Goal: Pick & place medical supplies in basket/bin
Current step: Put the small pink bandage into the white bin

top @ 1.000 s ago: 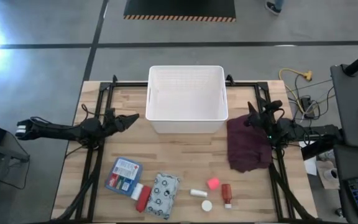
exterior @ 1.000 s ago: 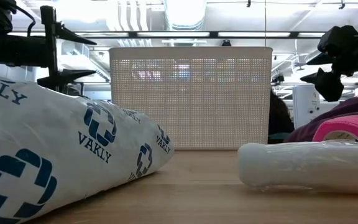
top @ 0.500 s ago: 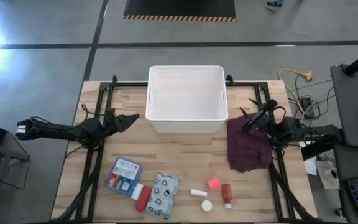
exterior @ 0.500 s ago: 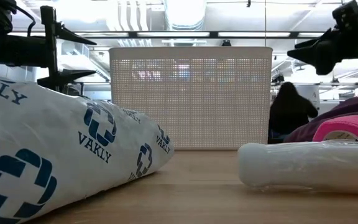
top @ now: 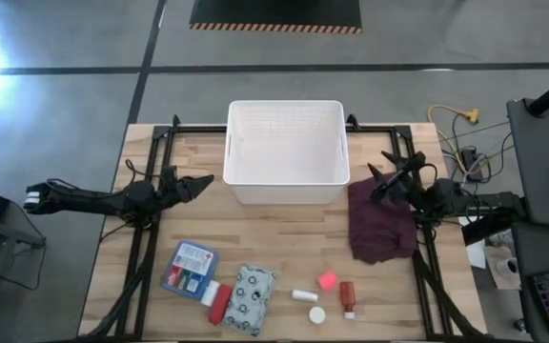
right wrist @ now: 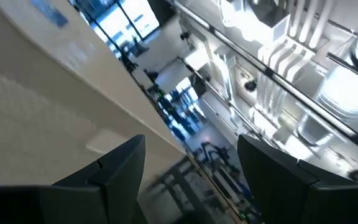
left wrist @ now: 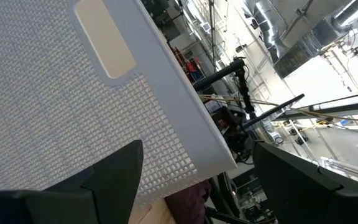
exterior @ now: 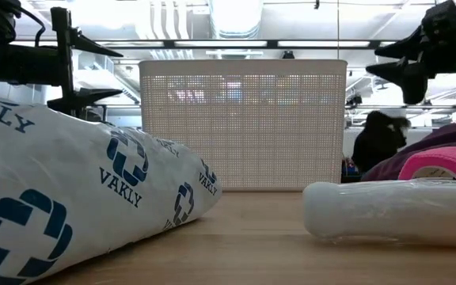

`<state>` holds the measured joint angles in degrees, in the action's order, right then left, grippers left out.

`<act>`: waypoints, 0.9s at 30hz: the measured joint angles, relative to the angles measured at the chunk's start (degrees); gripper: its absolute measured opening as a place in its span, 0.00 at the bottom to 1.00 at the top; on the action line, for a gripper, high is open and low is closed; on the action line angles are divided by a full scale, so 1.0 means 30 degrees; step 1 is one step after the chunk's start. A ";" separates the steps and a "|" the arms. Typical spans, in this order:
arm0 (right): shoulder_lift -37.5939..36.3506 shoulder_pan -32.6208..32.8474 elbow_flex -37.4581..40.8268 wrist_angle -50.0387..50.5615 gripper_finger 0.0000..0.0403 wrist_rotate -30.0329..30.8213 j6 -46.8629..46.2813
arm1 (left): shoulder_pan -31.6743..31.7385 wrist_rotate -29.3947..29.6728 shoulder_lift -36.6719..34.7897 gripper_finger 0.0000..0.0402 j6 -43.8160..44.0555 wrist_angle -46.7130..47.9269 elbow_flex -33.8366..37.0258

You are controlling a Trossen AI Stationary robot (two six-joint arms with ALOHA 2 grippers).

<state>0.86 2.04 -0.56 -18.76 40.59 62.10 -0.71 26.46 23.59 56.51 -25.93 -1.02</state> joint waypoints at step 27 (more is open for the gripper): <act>0.0345 0.0022 0.0006 -0.6416 0.62 -1.3918 -3.0926 | -0.0007 -0.6515 -0.0021 0.71 -0.0885 -0.3399 -0.0074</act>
<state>1.89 2.11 -0.54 -38.01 -1.16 -30.68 -0.73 6.91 23.53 53.86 -36.13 -1.24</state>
